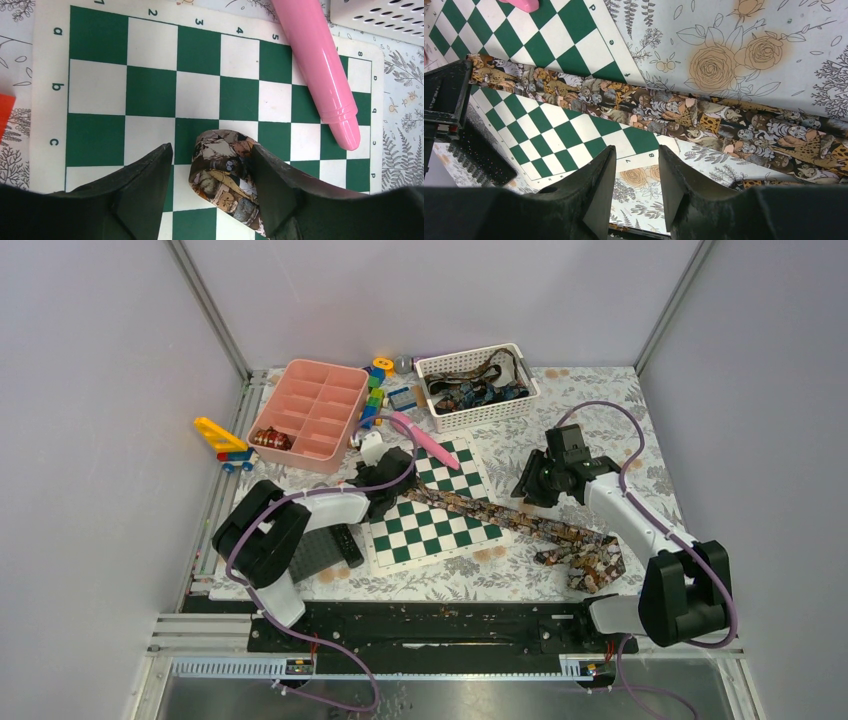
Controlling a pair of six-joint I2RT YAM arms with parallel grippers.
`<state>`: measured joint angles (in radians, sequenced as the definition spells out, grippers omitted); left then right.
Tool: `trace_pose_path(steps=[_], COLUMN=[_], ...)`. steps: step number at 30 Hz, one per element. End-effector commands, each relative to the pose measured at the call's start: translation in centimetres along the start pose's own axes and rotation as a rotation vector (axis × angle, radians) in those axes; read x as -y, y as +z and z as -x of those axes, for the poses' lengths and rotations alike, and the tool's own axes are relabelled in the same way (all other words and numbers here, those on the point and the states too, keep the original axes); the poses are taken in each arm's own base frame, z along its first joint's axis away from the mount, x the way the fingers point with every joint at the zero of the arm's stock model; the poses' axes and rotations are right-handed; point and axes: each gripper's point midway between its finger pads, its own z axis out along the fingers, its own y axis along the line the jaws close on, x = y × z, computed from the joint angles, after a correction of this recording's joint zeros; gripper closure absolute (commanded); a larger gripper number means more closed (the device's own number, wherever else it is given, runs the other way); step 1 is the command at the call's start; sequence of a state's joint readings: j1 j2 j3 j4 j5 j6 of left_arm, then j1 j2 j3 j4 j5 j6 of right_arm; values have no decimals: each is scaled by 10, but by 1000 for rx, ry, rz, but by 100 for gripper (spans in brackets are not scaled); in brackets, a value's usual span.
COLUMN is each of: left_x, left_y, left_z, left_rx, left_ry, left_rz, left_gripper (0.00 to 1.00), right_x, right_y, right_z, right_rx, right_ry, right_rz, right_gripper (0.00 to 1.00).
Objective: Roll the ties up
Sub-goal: Flatten out the tie at the center of the board.
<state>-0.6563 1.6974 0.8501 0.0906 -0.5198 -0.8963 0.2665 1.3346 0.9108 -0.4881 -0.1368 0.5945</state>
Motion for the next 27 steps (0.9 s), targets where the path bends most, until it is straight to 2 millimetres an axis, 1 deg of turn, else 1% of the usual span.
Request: trace_pose_path(steps=[1, 9, 12, 17, 20, 22, 25, 27], left_x=[14, 10, 8, 5, 6, 10, 12, 13], left_y=[-6, -8, -7, -5, -4, -3, -3, -4], left_z=[9, 17, 19, 21, 23, 24, 24, 24], left_rx=[14, 44, 53, 67, 75, 85, 96, 105], left_ry=[-60, -86, -94, -104, -102, -93, -75, -71], left_rz=[-67, -68, -77, -102, -126, -160, -207, -240], left_gripper=[42, 62, 71, 82, 85, 89, 98, 100], right_x=[-6, -5, -5, -4, -5, -5, -6, -6], right_y=[3, 4, 4, 3, 4, 4, 5, 5], right_z=[-2, -4, -4, -5, -6, -6, -7, -8], right_rx=[-13, -19, -20, -20, -25, -29, -34, -36], right_ry=[-25, -23, -26, -25, -27, -26, -29, -34], right_rz=[33, 31, 33, 32, 36, 35, 38, 41], right_gripper=[56, 56, 56, 56, 56, 56, 56, 56])
